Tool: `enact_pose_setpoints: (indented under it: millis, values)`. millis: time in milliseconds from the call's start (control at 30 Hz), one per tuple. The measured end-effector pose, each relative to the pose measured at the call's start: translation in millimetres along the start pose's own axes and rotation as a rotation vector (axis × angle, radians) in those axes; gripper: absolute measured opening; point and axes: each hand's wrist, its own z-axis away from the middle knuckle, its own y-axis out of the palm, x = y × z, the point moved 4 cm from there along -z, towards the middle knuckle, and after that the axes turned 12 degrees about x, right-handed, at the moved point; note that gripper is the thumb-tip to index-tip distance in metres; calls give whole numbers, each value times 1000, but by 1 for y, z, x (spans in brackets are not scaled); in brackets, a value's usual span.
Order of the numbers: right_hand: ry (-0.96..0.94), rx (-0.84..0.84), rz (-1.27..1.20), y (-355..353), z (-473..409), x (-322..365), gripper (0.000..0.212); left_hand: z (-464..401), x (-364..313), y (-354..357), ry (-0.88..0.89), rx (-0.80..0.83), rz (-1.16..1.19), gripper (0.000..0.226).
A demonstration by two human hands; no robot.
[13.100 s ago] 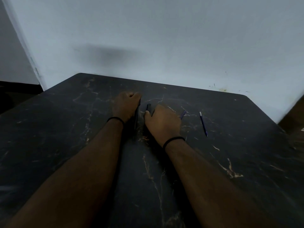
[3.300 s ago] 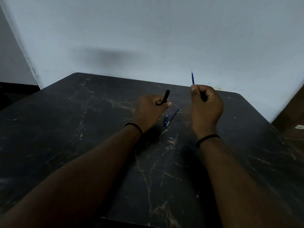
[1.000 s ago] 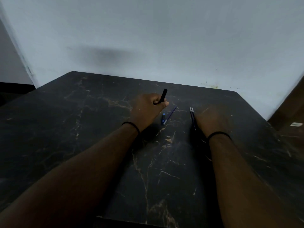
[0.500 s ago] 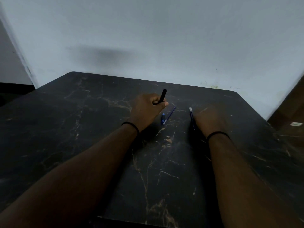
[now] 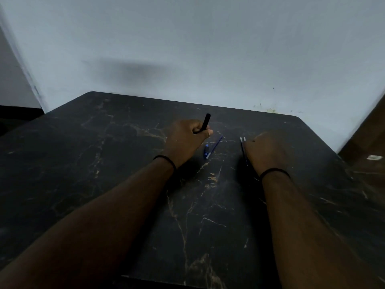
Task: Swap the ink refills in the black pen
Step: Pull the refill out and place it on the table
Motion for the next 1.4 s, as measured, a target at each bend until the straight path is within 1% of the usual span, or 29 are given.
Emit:
enact_pose_setpoints:
  millis: [33,100,167,333,433,500,667,733,833,900,967,1033,1100,1200,1267,1400]
  values:
    - [-27,-30,-14,-2,2,3,29,0,0,0,2,-2,-3,17]
    - [-76,-66,-50,-3,4,12,21,0,0,0,5,-1,-9,19]
    - [-133,-57,-45,3,7,23,16,0,0,0,7,2,-13,19]
    - [-295,13,13,23,10,43,23,0,-1,-1,16,-17,-18,19]
    - [-320,25,-8,29,11,48,25,0,-1,-1,26,-26,-35,20]
    - [-282,4,12,25,9,45,24,0,-1,0,18,-25,-26,19]
    - [-61,-123,36,-5,3,12,19,0,-2,0,13,-11,-22,18]
    - [-14,-124,-8,-11,2,-1,17,0,-3,0,16,0,-29,19]
    - [50,-118,-53,-12,2,-9,23,1,-3,0,15,12,-36,20]
    - [10,-123,-77,-9,3,-5,22,1,-3,-1,16,6,-27,21]
    - [-70,-107,-95,-3,4,6,19,0,-2,-1,15,5,-24,20]
    - [-180,-38,-93,8,5,23,25,0,-1,-1,16,-9,-17,18]
    - [-305,33,-21,20,8,41,32,0,0,-1,21,-29,-13,17]
    - [-439,68,127,32,13,55,37,0,-1,-1,25,-35,-13,14]
    - [-458,85,184,34,14,55,36,-1,0,-1,21,-33,-14,14]
    - [-449,108,213,33,14,54,27,1,-2,-1,26,-19,-28,15]
